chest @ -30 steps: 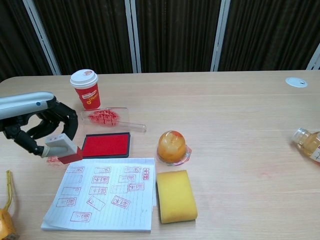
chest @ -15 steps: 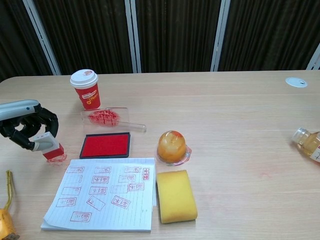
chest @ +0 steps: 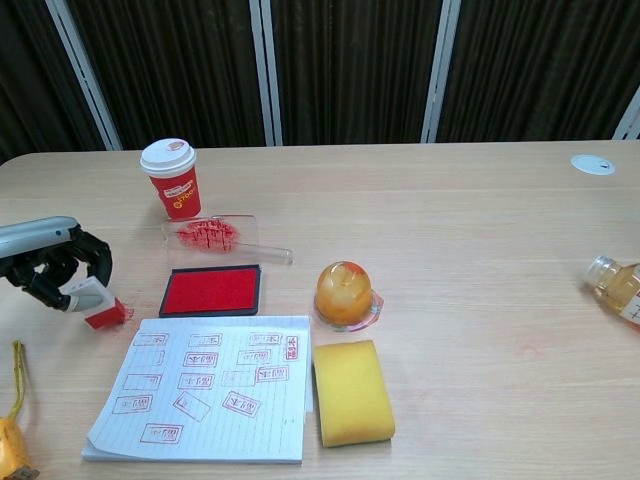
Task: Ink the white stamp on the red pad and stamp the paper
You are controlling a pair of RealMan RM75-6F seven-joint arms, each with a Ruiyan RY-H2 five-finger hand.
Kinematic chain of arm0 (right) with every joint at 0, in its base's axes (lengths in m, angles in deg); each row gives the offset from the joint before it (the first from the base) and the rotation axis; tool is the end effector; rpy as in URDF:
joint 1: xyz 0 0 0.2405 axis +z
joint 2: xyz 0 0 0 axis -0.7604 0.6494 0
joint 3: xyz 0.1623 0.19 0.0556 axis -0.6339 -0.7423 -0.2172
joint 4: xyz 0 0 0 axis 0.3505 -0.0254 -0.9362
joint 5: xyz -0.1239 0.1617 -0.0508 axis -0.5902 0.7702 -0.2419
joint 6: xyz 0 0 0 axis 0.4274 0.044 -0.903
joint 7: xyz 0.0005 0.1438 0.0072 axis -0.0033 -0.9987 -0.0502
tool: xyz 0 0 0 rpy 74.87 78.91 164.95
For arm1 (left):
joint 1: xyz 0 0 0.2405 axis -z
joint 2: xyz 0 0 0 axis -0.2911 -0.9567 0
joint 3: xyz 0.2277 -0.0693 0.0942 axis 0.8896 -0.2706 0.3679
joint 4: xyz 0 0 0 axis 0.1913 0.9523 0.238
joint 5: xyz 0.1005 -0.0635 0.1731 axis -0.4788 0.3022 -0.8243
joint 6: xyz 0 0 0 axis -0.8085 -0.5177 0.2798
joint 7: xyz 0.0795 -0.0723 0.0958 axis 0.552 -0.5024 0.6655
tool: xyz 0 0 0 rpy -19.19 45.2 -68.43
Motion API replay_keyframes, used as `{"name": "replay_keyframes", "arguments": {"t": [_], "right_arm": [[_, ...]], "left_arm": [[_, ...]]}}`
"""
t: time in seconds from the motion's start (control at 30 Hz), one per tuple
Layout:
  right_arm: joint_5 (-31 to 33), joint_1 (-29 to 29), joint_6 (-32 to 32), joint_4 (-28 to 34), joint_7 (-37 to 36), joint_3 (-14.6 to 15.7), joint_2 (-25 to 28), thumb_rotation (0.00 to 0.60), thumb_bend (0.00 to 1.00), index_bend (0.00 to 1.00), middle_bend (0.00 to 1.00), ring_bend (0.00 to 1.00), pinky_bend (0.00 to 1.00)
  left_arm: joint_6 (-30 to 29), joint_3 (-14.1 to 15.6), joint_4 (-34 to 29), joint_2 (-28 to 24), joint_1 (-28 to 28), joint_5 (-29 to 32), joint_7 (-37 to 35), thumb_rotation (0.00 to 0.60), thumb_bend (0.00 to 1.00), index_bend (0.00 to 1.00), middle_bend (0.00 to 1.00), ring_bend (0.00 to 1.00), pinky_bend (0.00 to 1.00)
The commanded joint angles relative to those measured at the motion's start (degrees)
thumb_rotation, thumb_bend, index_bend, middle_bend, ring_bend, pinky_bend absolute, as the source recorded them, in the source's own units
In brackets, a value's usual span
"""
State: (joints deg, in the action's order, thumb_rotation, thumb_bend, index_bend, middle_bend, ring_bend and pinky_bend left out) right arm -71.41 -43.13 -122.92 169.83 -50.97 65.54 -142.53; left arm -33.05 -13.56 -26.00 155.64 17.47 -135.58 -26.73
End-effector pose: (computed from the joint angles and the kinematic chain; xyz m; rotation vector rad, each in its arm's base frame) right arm -0.3328 -0.2081 0.1763 1.2730 -0.8491 0.8100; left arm -0.2959 0.3242 -0.0031 -1.8006 -1.3253 -0.7903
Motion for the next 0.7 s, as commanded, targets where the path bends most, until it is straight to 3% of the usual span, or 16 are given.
{"name": "replay_keyframes", "arguments": {"t": [0.03,0.3,0.47,0.7], "right_arm": [[0.1,0.0,0.0,0.0,0.1,0.0,-0.1,0.600,0.00,0.00,0.00,0.00,0.00],[0.2,0.1,0.2,-0.2,0.3,0.0,-0.2,0.600,0.00,0.00,0.00,0.00,0.00],[0.2,0.0,0.0,-0.1,0.3,0.0,-0.1,0.600,0.00,0.00,0.00,0.00,0.00],[0.0,0.0,-0.1,0.0,0.2,0.0,0.0,0.600,0.00,0.00,0.00,0.00,0.00]], "left_arm": [[0.5,0.2,0.9,0.4,-0.1,-0.2,-0.5,0.600,0.37,0.58,0.56,0.73,0.78],[1.0,0.2,2.1,0.8,-0.2,-0.7,-0.9,0.600,0.36,0.51,0.51,0.73,0.78],[0.5,0.2,2.0,0.7,-0.3,-1.1,-1.0,0.600,0.27,0.44,0.42,0.73,0.78],[0.1,0.4,1.1,0.3,-0.5,-1.6,-0.4,0.600,0.18,0.40,0.38,0.73,0.78]]}}
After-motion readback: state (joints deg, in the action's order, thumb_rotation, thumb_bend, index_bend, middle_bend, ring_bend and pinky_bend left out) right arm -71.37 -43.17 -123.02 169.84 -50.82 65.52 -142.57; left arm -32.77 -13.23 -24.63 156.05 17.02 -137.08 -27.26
